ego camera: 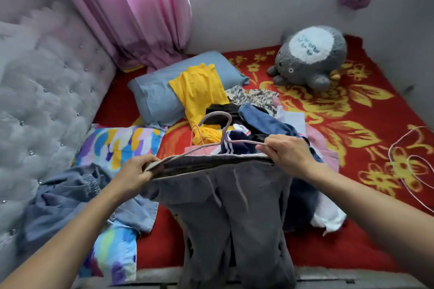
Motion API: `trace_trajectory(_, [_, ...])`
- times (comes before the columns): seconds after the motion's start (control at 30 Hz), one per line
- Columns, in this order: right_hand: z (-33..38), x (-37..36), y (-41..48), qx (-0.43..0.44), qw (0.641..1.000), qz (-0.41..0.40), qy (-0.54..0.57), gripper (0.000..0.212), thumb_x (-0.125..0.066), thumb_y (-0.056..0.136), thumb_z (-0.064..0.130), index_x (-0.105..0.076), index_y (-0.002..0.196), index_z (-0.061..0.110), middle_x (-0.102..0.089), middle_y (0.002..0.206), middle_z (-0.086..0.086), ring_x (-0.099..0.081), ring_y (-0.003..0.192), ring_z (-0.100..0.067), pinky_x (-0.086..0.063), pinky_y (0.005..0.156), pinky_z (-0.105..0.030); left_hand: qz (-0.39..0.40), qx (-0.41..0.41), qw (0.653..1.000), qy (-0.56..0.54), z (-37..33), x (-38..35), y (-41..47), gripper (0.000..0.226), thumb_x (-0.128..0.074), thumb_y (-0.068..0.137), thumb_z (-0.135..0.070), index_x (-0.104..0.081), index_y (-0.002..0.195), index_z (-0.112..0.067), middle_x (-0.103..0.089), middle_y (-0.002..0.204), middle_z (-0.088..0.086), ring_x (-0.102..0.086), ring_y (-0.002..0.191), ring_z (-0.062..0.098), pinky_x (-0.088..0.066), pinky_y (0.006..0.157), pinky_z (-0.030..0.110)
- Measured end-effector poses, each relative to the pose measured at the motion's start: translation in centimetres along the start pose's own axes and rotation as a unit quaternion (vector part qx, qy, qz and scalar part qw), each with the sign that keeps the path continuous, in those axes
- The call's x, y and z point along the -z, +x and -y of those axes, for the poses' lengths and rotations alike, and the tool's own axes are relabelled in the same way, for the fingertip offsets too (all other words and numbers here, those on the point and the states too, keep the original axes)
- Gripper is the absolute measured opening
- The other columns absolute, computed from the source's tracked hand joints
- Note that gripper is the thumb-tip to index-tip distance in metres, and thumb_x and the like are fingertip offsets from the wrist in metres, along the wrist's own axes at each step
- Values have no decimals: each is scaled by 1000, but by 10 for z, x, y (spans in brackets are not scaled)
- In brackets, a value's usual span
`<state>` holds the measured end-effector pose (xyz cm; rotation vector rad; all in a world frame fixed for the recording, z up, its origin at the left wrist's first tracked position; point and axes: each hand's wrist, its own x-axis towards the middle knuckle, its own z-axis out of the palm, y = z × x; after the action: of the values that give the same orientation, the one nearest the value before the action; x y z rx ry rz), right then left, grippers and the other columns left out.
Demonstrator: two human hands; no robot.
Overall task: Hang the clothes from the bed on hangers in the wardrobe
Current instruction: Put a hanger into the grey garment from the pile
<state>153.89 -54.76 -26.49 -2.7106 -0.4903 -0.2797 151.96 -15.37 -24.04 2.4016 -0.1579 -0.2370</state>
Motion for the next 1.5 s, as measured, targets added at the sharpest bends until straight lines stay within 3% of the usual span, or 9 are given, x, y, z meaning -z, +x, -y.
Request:
trace_trajectory(0.27, [57, 84, 26, 40, 995, -87, 31, 54, -28, 91, 62, -39, 59, 19, -57, 58, -6, -58, 62, -35, -38, 57, -36, -156, 15, 984, -80, -23, 49, -9, 36, -54, 72, -61, -68, 97, -39, -70, 97, -7, -62, 95, 9, -47, 86, 36])
trace_trajectory(0.4, [79, 128, 34, 13, 992, -123, 31, 52, -39, 91, 60, -43, 59, 18, -51, 56, -2, -58, 66, -37, -45, 57, -39, -327, -1, 943, -52, -68, 66, -26, 46, -41, 80, -58, -57, 80, -15, -58, 73, 1, -53, 77, 29, -40, 68, 40])
trace_trajectory(0.67, [131, 178, 30, 84, 970, -105, 202, 33, -65, 87, 42, -66, 67, 16, -51, 53, -1, -38, 52, -6, -36, 54, -32, -195, -24, 980, 16, -98, 133, -92, 65, -38, 71, -80, -62, 73, -20, -62, 73, -9, -57, 71, 14, -48, 73, 41])
trace_trajectory(0.77, [164, 184, 30, 119, 962, -96, 226, 33, -63, 84, 54, -66, 71, 24, -49, 53, 0, -38, 54, -7, -37, 55, -35, -299, -86, 935, 171, -125, 130, -129, 54, -39, 75, -71, -65, 97, -30, -59, 88, -6, -54, 86, 13, -44, 79, 36])
trace_trajectory(0.83, [183, 192, 30, 143, 958, -72, 238, 19, -64, 84, 51, -66, 74, 35, -46, 51, 6, -38, 51, -7, -35, 55, -34, -358, -104, 902, 215, -142, 122, -156, 48, -41, 82, -63, -63, 87, -22, -59, 80, -1, -58, 80, 21, -43, 70, 36])
trace_trajectory(1.07, [242, 196, -13, 324, 898, 152, 256, 7, -66, 90, 30, -67, 95, 33, -52, 54, 15, -44, 47, -2, -32, 51, -14, -432, -4, 878, 208, -133, 77, -285, 46, -37, 89, -57, -49, 69, -18, -45, 62, -7, -48, 62, 19, -40, 55, 34])
trace_trajectory(1.23, [296, 162, -98, 434, 825, 232, 276, 24, -59, 95, 35, -64, 73, 27, -41, 49, 8, -35, 49, -4, -29, 49, -21, -427, 148, 858, 244, -137, 22, -412, 42, -38, 87, -54, -63, 85, -20, -60, 82, -3, -60, 80, 24, -43, 61, 33])
trace_trajectory(1.4, [383, 171, -187, 493, 753, 298, 319, 34, -61, 94, 27, -61, 71, 1, -39, 55, 0, -32, 52, -5, -28, 50, -23, -458, 298, 791, 273, -157, -4, -560, 38, -45, 89, -53, -68, 92, -24, -61, 91, -6, -60, 86, 22, -39, 66, 30])
trace_trajectory(1.5, [435, 180, -238, 514, 714, 332, 341, 39, -62, 94, 27, -56, 60, 9, -35, 54, 5, -31, 53, -4, -29, 53, -28, -487, 389, 745, 239, -169, -17, -652, 19, -61, 88, -44, -66, 98, -28, -57, 93, -10, -56, 85, 14, -42, 69, 30])
